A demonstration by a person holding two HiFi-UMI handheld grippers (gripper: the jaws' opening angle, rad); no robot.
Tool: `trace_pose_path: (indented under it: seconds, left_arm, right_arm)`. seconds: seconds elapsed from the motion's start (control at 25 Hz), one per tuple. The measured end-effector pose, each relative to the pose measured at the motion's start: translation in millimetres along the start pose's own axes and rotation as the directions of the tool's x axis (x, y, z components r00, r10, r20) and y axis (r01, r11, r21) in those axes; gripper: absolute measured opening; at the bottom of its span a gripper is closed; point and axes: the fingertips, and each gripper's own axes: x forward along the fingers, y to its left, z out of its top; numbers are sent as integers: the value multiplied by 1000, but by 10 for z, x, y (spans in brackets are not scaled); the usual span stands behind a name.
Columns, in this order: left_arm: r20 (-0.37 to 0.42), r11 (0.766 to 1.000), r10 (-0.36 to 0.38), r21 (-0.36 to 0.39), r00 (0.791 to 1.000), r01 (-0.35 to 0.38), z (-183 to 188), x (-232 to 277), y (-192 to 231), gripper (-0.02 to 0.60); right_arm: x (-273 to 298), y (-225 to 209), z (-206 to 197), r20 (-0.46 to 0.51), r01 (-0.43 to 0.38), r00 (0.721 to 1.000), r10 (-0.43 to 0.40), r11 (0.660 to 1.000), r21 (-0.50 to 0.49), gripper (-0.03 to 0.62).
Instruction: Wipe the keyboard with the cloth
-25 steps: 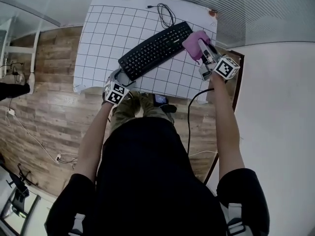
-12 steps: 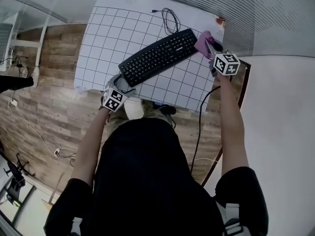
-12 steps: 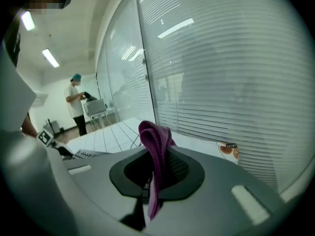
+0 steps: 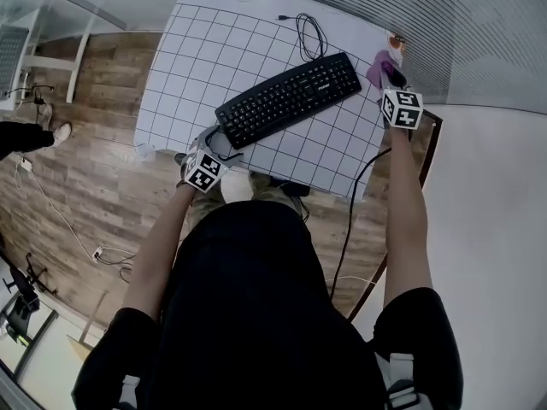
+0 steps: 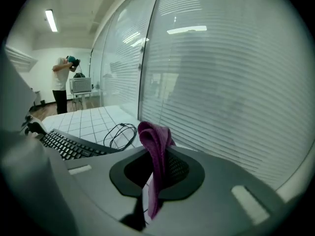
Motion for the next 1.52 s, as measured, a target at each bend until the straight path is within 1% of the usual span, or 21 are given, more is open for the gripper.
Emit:
trace_pose_path:
  seconds: [0.04, 0.2, 0.36, 0.44, 0.68, 0.92, 1.12, 1.36, 1.52]
  left_arm:
    - [0, 1000, 2, -3, 1000, -2, 4, -2, 6, 439]
    - [-4, 1000, -8, -7, 1000, 8, 34, 20, 14, 439]
    - [-4, 1000, -3, -9, 1000, 3, 18, 4, 6, 439]
    - [-5, 1000, 0, -13, 1000, 0, 19, 5, 4, 439]
    - [-7, 1000, 6, -12, 1000, -6, 19, 1, 14, 439]
    - [-6, 1000, 10, -12, 1000, -10, 20, 12, 14, 440]
    - [-7, 1000, 9, -12, 1000, -9, 26, 7, 10, 440]
    - [0, 1000, 14, -11, 1000, -14, 20, 20, 16, 440]
    - [1, 1000, 12, -11, 1000, -12, 22, 19, 14, 440]
  right_arm:
    - [61, 71, -80, -25, -16, 1000, 16, 1000, 0, 43]
    - [273, 406, -446, -114, -84, 989, 90, 995, 56, 43]
    - [426, 849, -686, -187, -188, 963, 193, 981, 43, 43]
    - [468, 961, -766, -214, -206, 952, 218, 976, 74, 44]
    - [525, 1052, -816, -228, -179, 948, 224, 963, 202, 43]
    - [532, 1097, -820, -228, -157, 949, 217, 954, 254, 41]
    - [506, 1225, -816, -217, -153, 953, 213, 953, 262, 41]
    - [497, 1398, -814, -208, -187, 948, 240, 951, 244, 43]
    - [477, 1472, -817, -206, -178, 952, 225, 958, 226, 43]
